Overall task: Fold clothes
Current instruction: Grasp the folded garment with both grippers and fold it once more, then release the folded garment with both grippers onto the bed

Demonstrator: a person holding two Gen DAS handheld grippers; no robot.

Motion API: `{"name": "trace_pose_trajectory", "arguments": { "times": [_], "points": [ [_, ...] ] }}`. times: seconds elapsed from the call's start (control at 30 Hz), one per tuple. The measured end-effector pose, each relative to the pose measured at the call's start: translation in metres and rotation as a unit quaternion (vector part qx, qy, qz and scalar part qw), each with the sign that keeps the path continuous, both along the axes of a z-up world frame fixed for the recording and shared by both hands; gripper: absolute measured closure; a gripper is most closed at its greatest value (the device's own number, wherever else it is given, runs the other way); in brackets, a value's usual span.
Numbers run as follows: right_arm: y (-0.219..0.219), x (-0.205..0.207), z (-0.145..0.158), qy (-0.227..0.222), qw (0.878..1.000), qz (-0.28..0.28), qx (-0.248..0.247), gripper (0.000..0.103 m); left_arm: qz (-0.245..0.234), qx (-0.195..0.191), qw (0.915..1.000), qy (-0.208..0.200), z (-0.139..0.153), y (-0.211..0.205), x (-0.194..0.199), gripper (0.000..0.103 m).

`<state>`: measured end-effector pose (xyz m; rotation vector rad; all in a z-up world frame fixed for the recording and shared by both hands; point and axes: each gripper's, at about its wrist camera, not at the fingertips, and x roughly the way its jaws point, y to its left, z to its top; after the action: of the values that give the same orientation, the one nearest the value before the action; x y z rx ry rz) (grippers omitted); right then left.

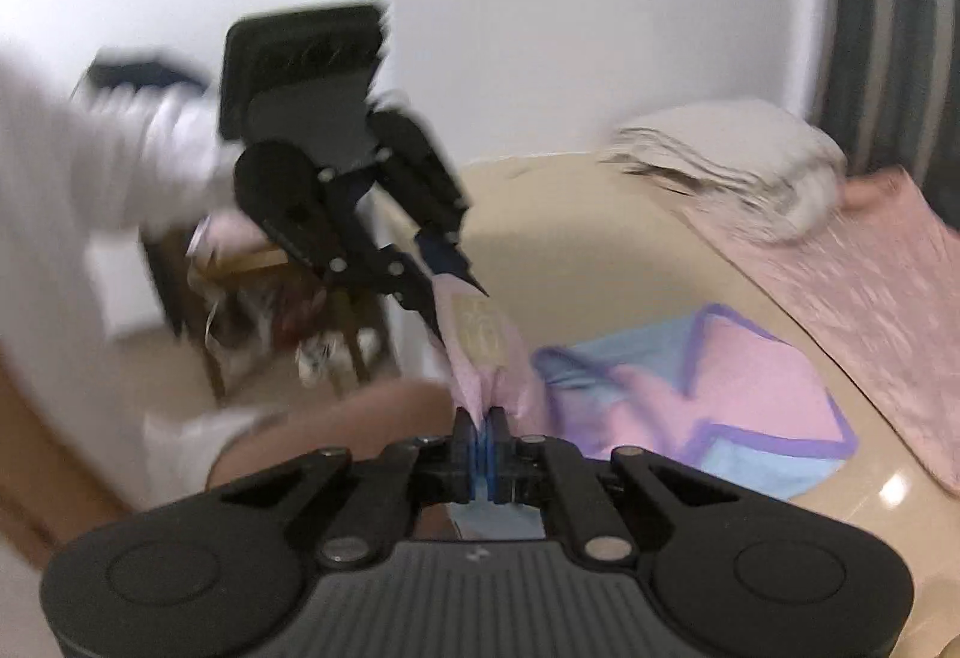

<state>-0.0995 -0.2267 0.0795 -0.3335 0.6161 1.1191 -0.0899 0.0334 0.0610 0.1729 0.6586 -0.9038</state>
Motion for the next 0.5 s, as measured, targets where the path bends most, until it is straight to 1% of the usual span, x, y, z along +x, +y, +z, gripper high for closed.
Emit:
{"name": "trace_pose_trajectory", "arguments": {
  "times": [0.03,0.07,0.1,0.13,0.17,0.2,0.23,0.27,0.3,0.33,0.37,0.43,0.47,0.5],
  "points": [
    [-0.002,0.018,-0.002,0.005,1.0,-0.02,0.0,0.1,0.026,-0.014,0.9994,0.017,-0.002,-0.001,0.019,0.085],
    [-0.003,0.03,-0.008,0.003,0.999,-0.049,-0.004,0.1,0.056,-0.023,0.9976,0.034,-0.006,-0.002,0.036,0.069],
    [-0.003,0.042,-0.014,0.0,0.997,-0.081,-0.009,0.099,0.092,-0.029,0.9941,0.048,-0.012,-0.004,0.049,0.058],
    [-0.004,0.054,-0.023,0.005,0.993,-0.12,-0.008,0.094,0.131,-0.038,0.9891,0.055,-0.018,-0.003,0.057,0.058],
    [-0.007,0.057,-0.027,0.004,0.989,-0.146,-0.003,0.084,0.153,-0.048,0.9852,0.061,-0.022,-0.002,0.062,0.058],
    [-0.011,0.056,-0.029,0.0,0.986,-0.166,0.004,0.077,0.15,-0.059,0.9847,0.064,-0.024,-0.001,0.062,0.058],
    [-0.015,0.054,-0.031,-0.005,0.982,-0.187,0.01,0.074,0.155,-0.068,0.9836,0.062,-0.025,0.0,0.058,0.057],
    [-0.02,0.053,-0.033,-0.009,0.978,-0.207,0.017,0.075,0.17,-0.074,0.981,0.056,-0.023,0.004,0.051,0.051],
    [-0.027,0.042,-0.03,-0.02,0.974,-0.225,0.031,0.075,0.185,-0.084,0.9777,0.054,-0.021,0.009,0.042,0.04],
    [-0.034,0.027,-0.025,-0.029,0.969,-0.241,0.05,0.073,0.195,-0.095,0.9747,0.053,-0.02,0.014,0.033,0.037],
    [-0.037,0.017,-0.026,-0.02,0.967,-0.244,0.071,0.07,0.199,-0.105,0.9729,0.055,-0.02,0.016,0.025,0.034],
    [-0.039,-0.002,-0.031,0.007,0.964,-0.243,0.112,0.067,0.195,-0.114,0.9722,0.064,-0.024,0.012,0.014,0.034],
    [-0.037,-0.009,-0.035,0.021,0.963,-0.241,0.121,0.067,0.192,-0.117,0.972,0.068,-0.027,0.008,0.011,0.034],
    [-0.033,-0.013,-0.042,0.03,0.962,-0.241,0.124,0.067,0.19,-0.116,0.9723,0.073,-0.03,0.003,0.01,0.038]
  ]
}}
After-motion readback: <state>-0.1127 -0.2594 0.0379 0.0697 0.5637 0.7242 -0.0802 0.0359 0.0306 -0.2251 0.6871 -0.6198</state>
